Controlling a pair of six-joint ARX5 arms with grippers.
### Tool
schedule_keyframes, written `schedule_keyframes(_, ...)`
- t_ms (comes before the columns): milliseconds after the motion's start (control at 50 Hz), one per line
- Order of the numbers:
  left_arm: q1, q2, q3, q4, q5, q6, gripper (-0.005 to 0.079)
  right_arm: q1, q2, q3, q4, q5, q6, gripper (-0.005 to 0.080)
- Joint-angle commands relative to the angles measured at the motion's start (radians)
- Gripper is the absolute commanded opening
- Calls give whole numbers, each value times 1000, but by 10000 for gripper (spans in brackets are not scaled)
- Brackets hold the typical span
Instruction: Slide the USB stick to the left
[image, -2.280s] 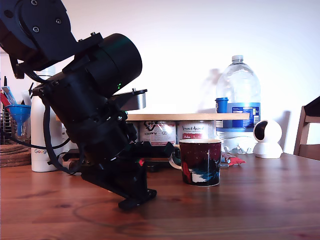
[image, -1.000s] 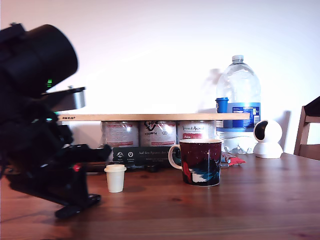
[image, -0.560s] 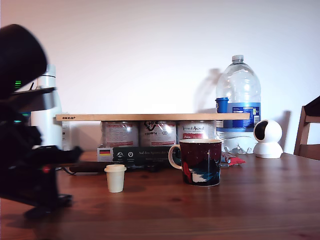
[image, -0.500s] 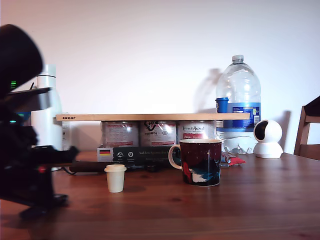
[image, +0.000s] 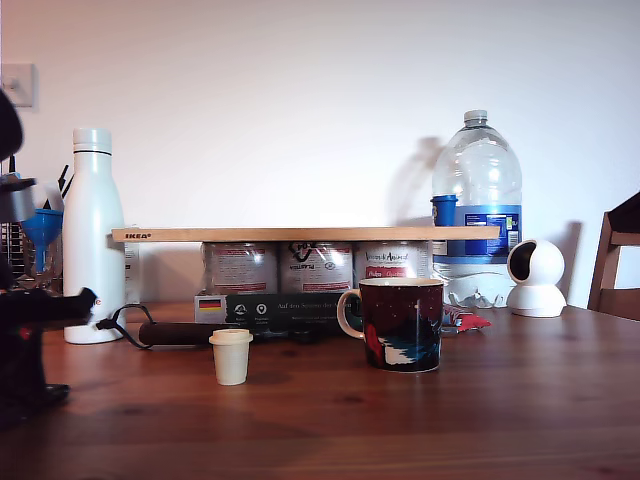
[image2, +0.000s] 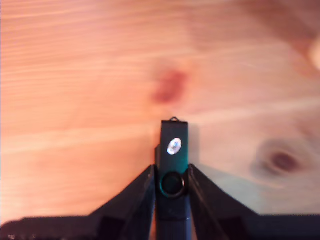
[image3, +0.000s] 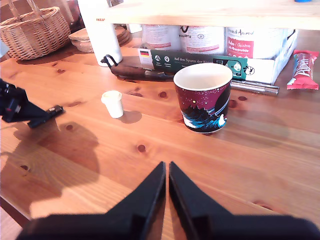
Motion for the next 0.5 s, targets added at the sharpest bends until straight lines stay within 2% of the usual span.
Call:
schedule_keyframes(0,18,1,-29,-5,3,15,122,0,5,-5,9,2,1,-11)
schedule_keyframes(200,63,1,-29,-2,23,32,122,0,5,-5,9,2,1,-11)
schedule_keyframes(480,67,1,-29,2,27,35,123,0,5,-5,9,2,1,-11)
